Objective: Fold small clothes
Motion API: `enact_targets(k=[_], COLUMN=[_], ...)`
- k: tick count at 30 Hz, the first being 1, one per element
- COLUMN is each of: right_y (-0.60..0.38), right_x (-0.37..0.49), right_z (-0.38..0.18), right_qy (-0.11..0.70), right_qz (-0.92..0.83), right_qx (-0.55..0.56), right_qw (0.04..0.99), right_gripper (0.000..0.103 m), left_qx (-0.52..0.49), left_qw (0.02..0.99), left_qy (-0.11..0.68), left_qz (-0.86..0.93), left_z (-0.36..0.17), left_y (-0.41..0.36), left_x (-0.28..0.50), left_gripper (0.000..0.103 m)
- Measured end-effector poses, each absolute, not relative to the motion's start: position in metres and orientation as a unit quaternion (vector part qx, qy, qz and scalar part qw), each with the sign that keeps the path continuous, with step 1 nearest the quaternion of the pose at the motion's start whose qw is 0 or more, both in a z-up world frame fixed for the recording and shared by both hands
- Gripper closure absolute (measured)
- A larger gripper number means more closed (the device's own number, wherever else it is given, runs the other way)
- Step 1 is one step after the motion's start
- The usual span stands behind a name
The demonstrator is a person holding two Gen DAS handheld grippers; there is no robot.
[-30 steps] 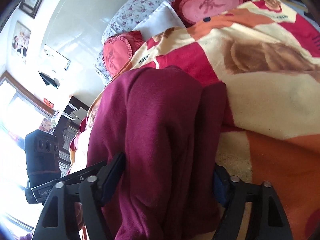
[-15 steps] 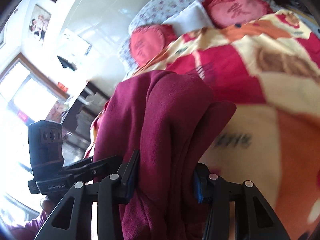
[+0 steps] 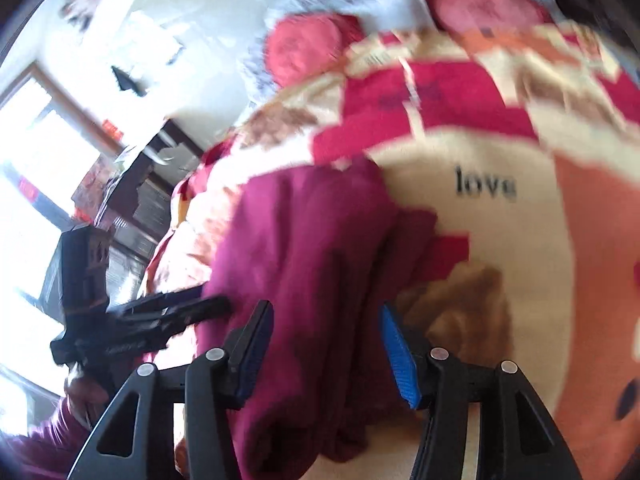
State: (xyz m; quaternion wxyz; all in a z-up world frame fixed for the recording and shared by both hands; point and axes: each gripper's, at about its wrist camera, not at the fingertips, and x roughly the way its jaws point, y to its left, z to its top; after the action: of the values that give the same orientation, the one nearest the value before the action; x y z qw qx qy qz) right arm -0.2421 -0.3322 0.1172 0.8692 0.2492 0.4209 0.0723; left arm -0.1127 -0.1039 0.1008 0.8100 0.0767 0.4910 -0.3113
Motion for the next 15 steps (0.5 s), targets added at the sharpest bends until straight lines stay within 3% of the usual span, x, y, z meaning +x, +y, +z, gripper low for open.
enact_targets(k=[1,5,8,11,15], right_y=[-0.327,-0.305,-0.289,-0.294,-0.316], right_x=[-0.244,-0.233,-0.215,-0.205,-0.210], right_z=[0.130,0.153,0.135,0.104,0.086], right_qy=[0.411,0.383,0.416,0.451,0.447], right_qz=[0.078,0.100,0.086,0.037,0.038], right_qx=[0.226,0.169,0.126,0.092,0.143], right_qw=[0.880,0.903,0.896,0.887,0.882], right_gripper=[0.057,0.064,0.066,0.076,0.076], left_qx=[0.089,0.101,0.117,0.120,0.131], left_qw=[0.817,0.821,0.818,0.821,0.829], left_qy=[0.482,0.478,0.479,0.470,0.459], left_qz=[-0.305,-0.296,-0.295,-0.301,-0.292], left_z=[0.104,0.099,0.088,0.086,0.083], left_y=[-0.106,-0.115,-0.124,-0.132,-0.138], left_x=[-0.114,-0.111,-0.113,-0.119,-0.124], left_gripper=[0.038,0.038,0.038,0.038,0.037])
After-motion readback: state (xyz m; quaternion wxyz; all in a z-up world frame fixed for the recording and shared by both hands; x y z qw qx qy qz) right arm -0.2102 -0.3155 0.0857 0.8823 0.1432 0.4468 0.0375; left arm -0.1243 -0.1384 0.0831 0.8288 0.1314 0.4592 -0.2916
